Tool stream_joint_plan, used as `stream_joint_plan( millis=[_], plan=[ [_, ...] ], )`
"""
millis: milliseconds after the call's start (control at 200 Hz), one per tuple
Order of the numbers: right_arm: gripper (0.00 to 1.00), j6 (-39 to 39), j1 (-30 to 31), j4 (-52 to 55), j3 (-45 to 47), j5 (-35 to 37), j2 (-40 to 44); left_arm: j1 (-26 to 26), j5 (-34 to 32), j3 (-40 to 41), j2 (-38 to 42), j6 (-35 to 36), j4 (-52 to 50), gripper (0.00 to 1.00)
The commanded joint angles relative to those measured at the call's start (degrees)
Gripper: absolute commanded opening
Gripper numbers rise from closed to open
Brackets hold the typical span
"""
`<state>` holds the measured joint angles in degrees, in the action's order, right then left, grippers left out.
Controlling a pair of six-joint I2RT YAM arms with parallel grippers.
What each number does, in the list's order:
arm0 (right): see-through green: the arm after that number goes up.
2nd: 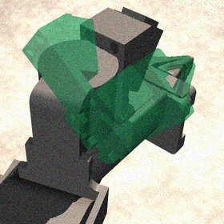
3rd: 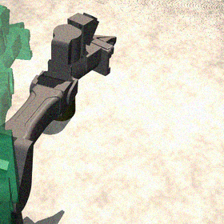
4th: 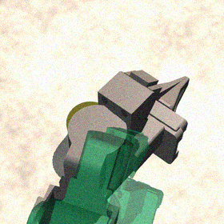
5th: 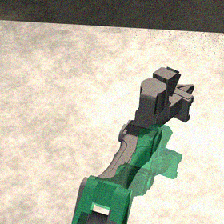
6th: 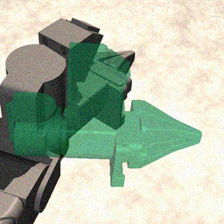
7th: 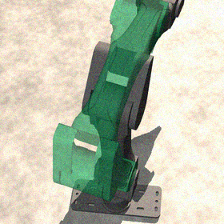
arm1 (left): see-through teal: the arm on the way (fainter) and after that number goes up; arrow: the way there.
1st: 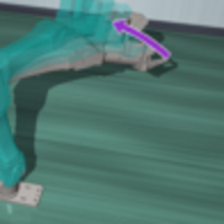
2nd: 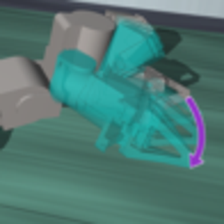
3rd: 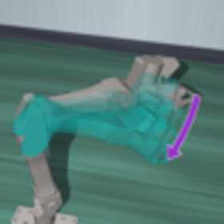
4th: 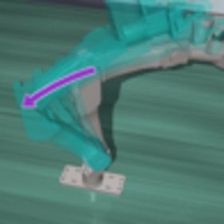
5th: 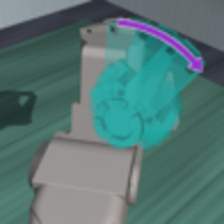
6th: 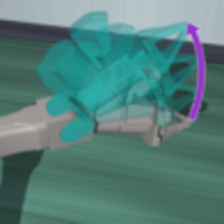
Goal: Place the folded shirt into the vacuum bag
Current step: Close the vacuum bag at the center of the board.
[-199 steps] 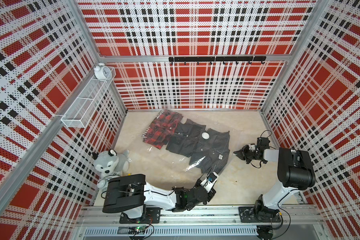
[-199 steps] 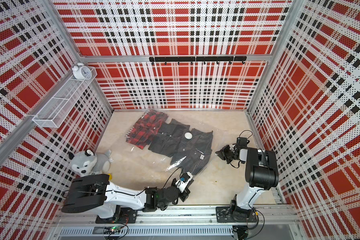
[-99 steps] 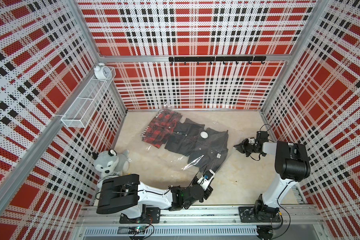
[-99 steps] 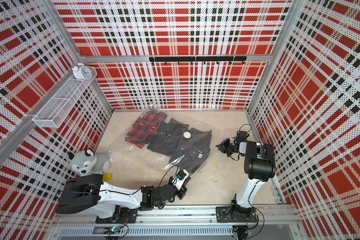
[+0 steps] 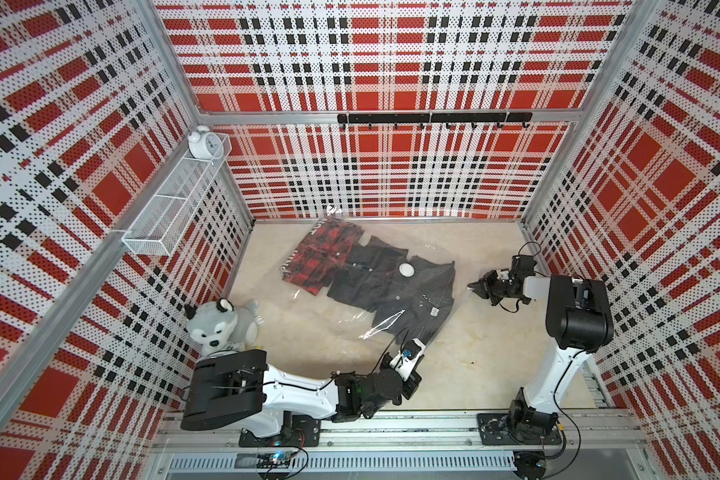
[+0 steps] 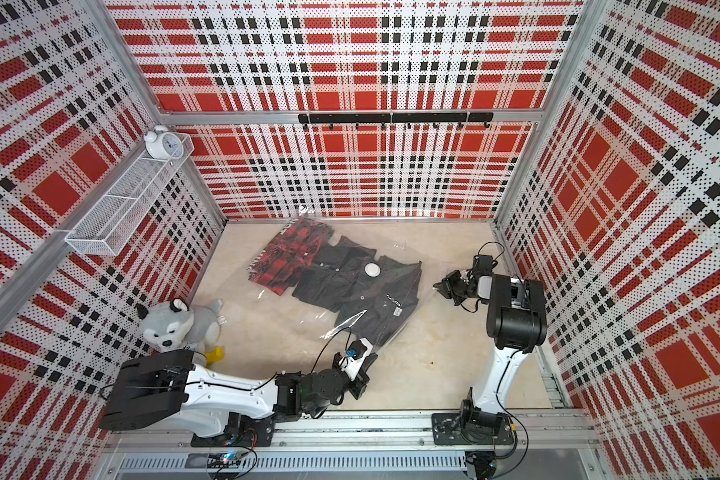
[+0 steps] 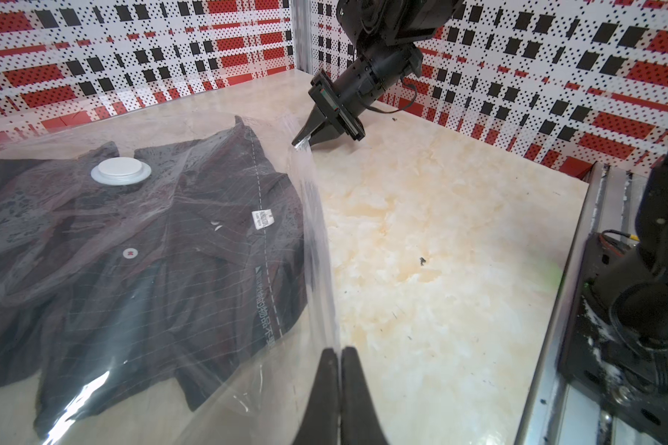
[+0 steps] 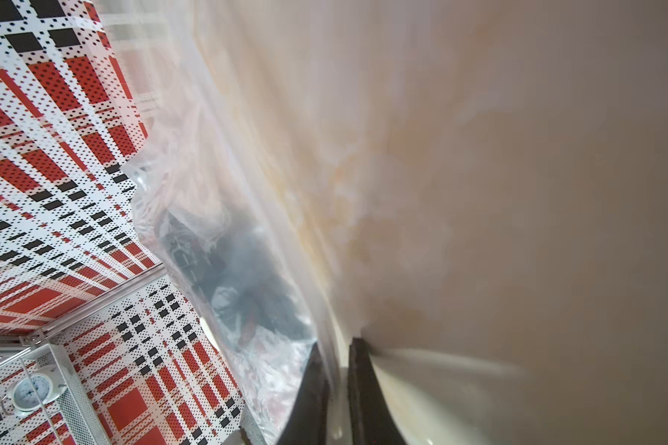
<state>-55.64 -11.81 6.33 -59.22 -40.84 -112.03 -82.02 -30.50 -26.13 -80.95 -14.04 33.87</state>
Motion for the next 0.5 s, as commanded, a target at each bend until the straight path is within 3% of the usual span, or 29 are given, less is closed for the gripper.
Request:
stream_joint_plan(
  millis=[0, 496],
  plan=[
    [0.00, -2.2, -4.3, -16.8, -4.4, 17.3, -2.1, -2.3, 2.5, 2.2, 4.5, -1.1, -2.2, 0.00],
    [0.00, -4.2, -4.3, -18.1, -5.6, 17.8, -3.3, -2.5, -0.1, 5.3, 11.2, -3.3, -6.0, 0.00]
  ],
)
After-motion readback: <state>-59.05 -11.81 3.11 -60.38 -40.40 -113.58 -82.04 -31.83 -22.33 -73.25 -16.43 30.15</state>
